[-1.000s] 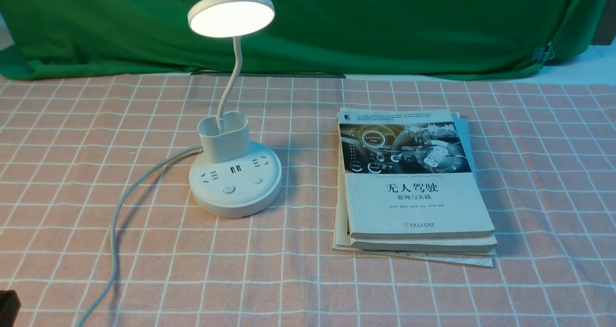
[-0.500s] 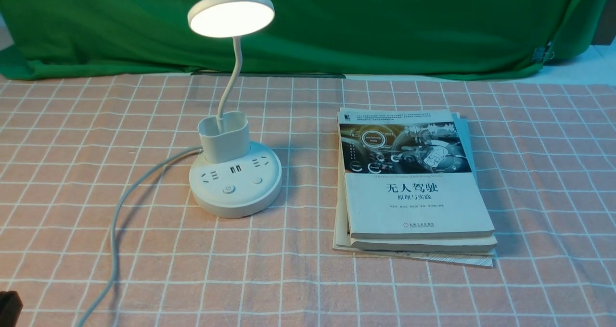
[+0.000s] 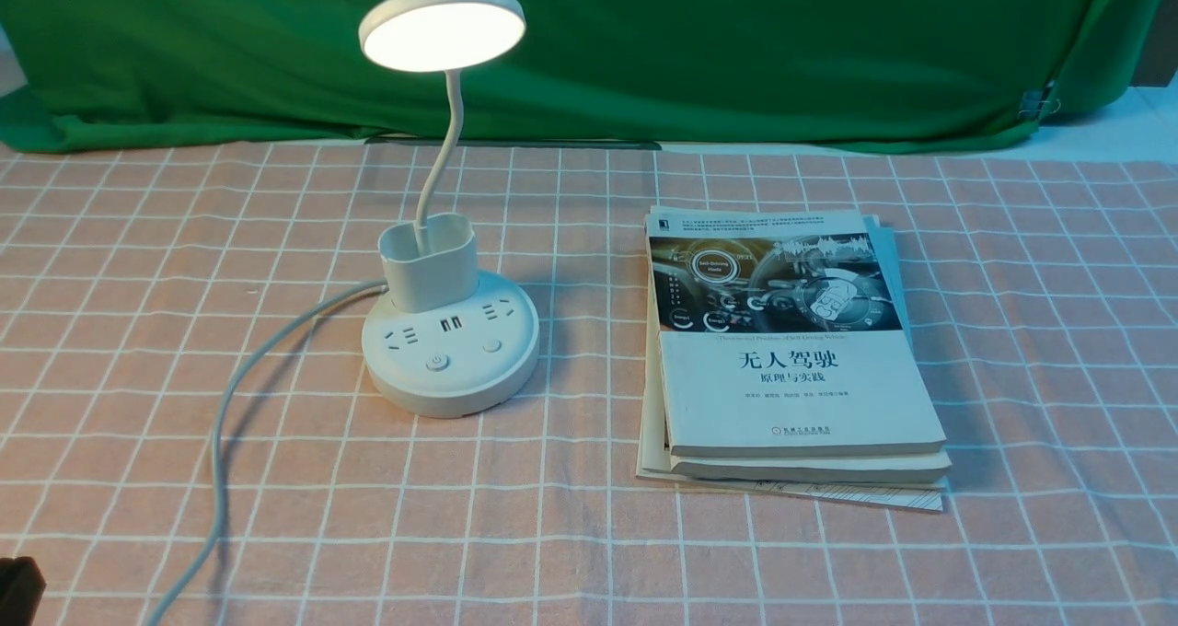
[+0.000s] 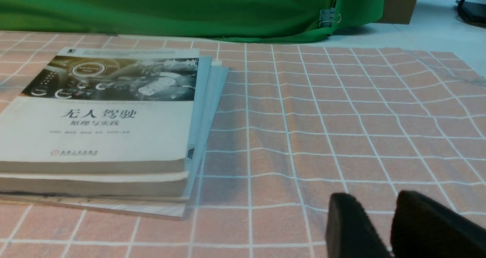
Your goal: Turn on the table lamp on the pink coffee tablecloth with your hand.
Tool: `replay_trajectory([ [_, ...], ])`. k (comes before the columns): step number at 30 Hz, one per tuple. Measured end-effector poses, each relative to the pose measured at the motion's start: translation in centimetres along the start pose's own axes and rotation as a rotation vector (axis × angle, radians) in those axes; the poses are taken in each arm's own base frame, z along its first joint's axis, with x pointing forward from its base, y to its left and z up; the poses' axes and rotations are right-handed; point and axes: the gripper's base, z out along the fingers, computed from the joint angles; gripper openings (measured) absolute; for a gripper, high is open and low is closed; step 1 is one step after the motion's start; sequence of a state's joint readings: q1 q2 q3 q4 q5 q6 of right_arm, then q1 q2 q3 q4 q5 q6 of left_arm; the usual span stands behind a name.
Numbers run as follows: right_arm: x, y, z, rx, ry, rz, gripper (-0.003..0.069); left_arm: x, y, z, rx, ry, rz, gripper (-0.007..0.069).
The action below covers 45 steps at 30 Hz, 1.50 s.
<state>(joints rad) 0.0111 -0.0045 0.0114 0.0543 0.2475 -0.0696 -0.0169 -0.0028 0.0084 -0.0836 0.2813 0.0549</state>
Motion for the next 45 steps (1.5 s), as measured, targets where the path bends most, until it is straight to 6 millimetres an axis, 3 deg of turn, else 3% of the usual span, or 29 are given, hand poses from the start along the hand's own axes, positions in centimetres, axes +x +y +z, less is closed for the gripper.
replay_trajectory([
  [45,0.0,0.0,0.0,0.0,0.0,0.0,0.0239,0.03,0.01,0.0,-0.002,0.003,0.009,0.0091],
])
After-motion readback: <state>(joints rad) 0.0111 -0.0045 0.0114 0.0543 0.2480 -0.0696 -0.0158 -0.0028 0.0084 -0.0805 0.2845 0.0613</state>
